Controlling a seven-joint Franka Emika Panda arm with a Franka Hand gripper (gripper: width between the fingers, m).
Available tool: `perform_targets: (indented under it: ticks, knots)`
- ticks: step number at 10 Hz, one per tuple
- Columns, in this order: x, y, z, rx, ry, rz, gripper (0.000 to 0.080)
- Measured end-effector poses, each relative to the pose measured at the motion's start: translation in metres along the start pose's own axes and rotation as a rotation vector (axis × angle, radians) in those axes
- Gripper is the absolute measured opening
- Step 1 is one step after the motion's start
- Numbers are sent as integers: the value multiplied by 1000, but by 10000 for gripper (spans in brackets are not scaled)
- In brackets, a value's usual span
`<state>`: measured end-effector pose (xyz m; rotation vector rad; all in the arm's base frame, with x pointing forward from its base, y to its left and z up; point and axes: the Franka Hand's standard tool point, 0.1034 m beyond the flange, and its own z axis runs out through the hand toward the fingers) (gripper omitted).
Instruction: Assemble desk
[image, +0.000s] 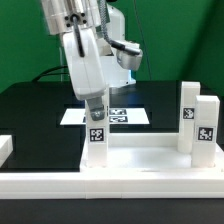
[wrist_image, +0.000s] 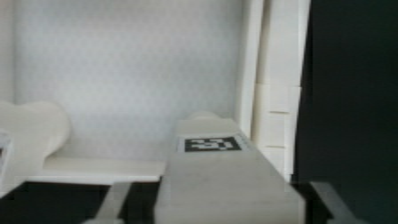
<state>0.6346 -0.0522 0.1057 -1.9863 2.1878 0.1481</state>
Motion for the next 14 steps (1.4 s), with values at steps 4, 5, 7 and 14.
perform_targets:
  ticks: [4,5,7,14]
  knots:
    - [1,-3,-1,38,11,252,295]
    - [1,-2,0,37,14,233,295]
    - [0,-2,1,35,13,229,467]
    - [-24,-25,-70,97,-35,149,649]
